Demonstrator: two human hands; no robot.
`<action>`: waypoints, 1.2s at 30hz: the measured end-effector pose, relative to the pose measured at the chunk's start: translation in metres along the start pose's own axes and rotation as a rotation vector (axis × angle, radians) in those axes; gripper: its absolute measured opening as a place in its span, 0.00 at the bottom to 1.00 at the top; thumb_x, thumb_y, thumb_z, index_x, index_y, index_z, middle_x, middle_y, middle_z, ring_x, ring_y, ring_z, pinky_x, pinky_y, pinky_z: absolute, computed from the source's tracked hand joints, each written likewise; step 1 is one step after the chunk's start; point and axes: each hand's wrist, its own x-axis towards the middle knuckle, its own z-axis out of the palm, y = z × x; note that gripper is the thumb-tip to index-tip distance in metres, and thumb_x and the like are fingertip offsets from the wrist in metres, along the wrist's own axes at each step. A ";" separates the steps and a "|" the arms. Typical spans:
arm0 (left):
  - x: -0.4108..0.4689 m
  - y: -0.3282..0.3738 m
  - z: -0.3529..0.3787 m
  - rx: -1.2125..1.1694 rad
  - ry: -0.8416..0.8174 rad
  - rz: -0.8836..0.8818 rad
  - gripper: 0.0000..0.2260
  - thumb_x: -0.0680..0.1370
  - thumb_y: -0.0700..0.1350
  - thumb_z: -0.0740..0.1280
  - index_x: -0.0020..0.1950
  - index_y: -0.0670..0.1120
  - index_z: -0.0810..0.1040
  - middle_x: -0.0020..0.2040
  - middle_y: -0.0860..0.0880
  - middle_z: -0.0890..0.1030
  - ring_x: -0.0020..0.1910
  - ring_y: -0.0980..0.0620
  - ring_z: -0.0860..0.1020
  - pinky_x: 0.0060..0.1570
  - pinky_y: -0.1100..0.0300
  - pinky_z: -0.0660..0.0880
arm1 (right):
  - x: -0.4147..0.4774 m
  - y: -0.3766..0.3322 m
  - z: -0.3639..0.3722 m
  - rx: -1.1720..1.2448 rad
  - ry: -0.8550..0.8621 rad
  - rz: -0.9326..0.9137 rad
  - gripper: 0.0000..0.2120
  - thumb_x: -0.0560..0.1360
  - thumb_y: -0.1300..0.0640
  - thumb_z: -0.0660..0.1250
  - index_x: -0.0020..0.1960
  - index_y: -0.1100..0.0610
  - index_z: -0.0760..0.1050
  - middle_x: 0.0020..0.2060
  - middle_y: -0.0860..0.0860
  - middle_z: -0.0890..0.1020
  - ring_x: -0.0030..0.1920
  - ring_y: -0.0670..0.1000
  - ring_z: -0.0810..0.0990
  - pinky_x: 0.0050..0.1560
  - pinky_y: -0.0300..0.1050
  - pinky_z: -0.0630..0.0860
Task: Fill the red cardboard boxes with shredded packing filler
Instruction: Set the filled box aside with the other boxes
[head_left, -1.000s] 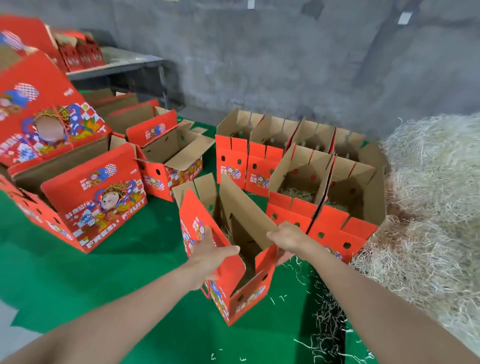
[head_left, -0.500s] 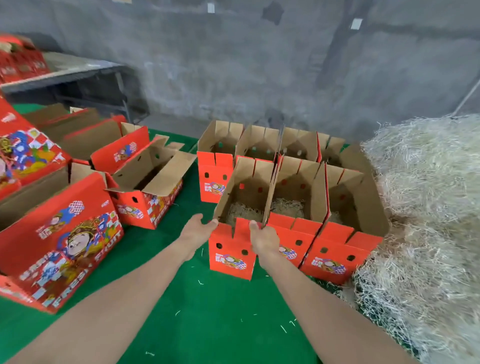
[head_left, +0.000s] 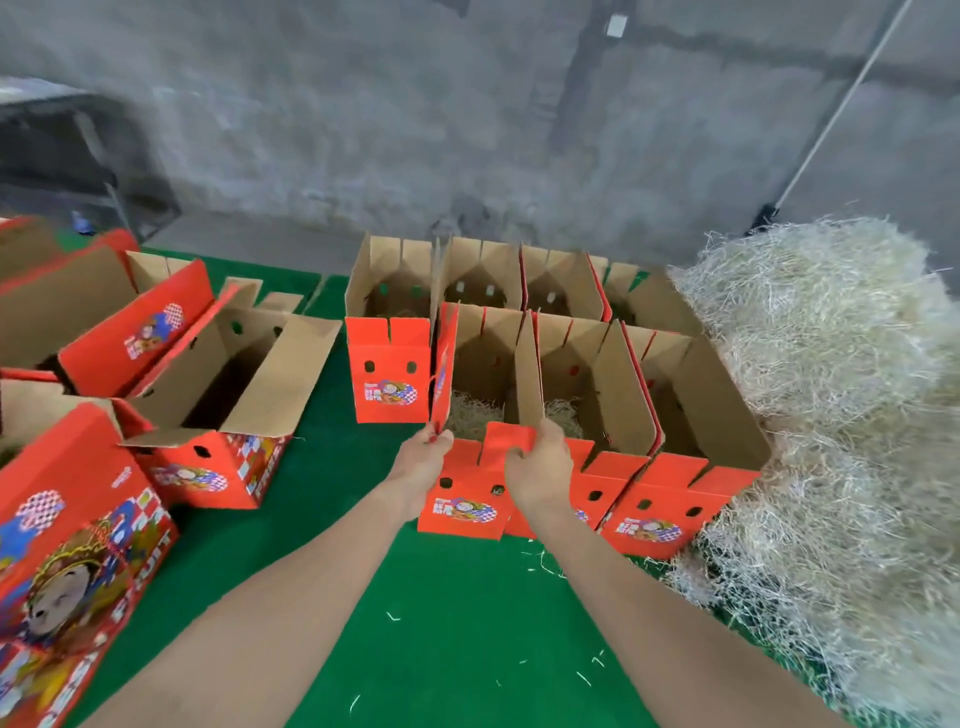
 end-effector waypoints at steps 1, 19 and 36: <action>0.004 0.001 0.001 0.001 0.007 0.003 0.21 0.81 0.48 0.58 0.75 0.51 0.60 0.71 0.48 0.69 0.69 0.46 0.67 0.71 0.47 0.60 | -0.005 0.000 0.002 -0.061 0.002 -0.129 0.24 0.74 0.66 0.60 0.70 0.58 0.62 0.65 0.57 0.67 0.45 0.51 0.73 0.40 0.39 0.69; -0.023 0.014 -0.031 0.109 -0.075 -0.021 0.17 0.83 0.49 0.54 0.72 0.51 0.63 0.50 0.54 0.78 0.52 0.53 0.75 0.55 0.53 0.68 | 0.019 -0.032 0.016 -0.688 -0.499 -0.249 0.32 0.75 0.61 0.60 0.75 0.46 0.52 0.74 0.54 0.50 0.72 0.60 0.56 0.65 0.54 0.68; -0.086 0.037 -0.313 1.074 0.707 0.282 0.17 0.78 0.47 0.63 0.66 0.45 0.72 0.57 0.43 0.80 0.54 0.44 0.79 0.51 0.55 0.74 | -0.029 -0.143 0.192 -0.343 -0.628 -0.483 0.16 0.77 0.60 0.58 0.64 0.62 0.67 0.59 0.58 0.74 0.58 0.58 0.74 0.57 0.49 0.72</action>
